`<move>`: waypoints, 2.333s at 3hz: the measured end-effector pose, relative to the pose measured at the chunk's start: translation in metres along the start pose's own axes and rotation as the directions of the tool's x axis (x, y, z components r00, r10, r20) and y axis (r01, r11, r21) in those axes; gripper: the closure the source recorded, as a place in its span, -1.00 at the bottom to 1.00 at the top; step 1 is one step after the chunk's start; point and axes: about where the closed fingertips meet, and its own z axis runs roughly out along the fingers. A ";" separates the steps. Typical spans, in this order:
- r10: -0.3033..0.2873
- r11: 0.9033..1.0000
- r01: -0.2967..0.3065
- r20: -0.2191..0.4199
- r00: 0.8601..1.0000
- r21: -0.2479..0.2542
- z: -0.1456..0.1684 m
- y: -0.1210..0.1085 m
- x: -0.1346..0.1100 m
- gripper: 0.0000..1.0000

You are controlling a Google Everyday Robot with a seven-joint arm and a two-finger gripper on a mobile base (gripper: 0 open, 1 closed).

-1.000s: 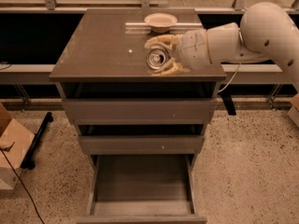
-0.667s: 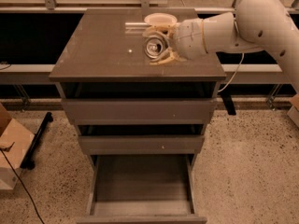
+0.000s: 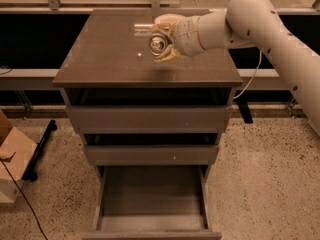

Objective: Pick 7up can from bottom drawer and place on counter

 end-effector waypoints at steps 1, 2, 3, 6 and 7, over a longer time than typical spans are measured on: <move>-0.009 1.000 0.008 -0.043 0.999 -0.018 0.021 -0.002 0.018 1.00; -0.014 0.999 0.011 -0.077 0.997 -0.046 0.037 -0.004 0.033 1.00; -0.019 0.998 0.012 -0.103 0.995 -0.065 0.048 -0.009 0.044 0.69; -0.027 0.995 0.016 -0.114 0.993 -0.095 0.065 -0.015 0.049 -0.72; -0.026 0.995 0.016 -0.110 0.994 -0.099 0.068 -0.014 0.048 -1.00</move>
Offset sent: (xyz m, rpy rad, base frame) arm 0.0622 0.0089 -0.0381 -0.1323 0.0141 -0.0600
